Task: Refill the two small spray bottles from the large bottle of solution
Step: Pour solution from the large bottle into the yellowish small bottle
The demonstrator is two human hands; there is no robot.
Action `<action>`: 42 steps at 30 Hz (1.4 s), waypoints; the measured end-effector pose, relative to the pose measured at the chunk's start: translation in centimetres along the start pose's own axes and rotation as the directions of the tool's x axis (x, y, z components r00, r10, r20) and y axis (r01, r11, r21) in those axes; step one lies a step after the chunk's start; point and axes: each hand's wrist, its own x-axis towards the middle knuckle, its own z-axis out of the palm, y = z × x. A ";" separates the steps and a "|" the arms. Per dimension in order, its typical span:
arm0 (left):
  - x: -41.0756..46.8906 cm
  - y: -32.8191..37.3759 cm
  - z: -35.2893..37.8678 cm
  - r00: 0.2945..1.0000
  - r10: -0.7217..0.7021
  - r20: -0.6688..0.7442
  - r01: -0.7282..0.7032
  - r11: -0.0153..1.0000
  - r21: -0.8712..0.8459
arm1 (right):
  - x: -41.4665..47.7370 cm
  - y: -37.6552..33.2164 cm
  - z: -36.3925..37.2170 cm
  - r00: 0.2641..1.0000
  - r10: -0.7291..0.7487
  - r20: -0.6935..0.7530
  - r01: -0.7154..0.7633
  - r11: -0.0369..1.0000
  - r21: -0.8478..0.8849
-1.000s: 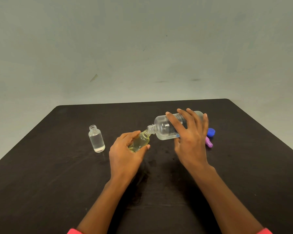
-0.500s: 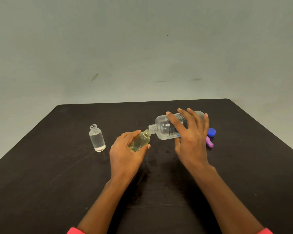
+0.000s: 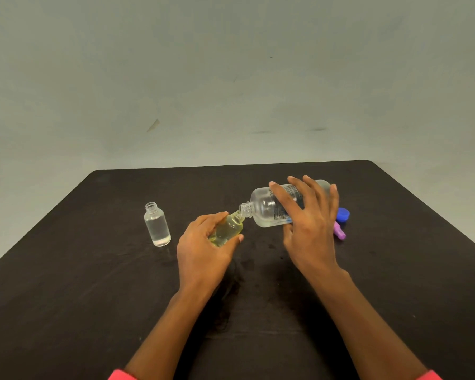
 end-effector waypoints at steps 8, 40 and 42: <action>0.0 0.0 0.0 1.000 0.004 0.005 -0.004 1.000 0.007 | 0.0 0.0 0.0 1.000 -0.001 0.008 0.001 1.000 0.005; 0.0 0.1 -0.1 1.000 0.011 0.009 -0.011 1.000 0.016 | 0.0 0.0 -0.1 1.000 0.005 0.011 -0.005 1.000 0.009; 0.0 0.2 -0.1 1.000 0.008 0.012 -0.009 1.000 0.014 | 0.1 0.0 -0.1 1.000 0.005 0.019 -0.005 1.000 0.005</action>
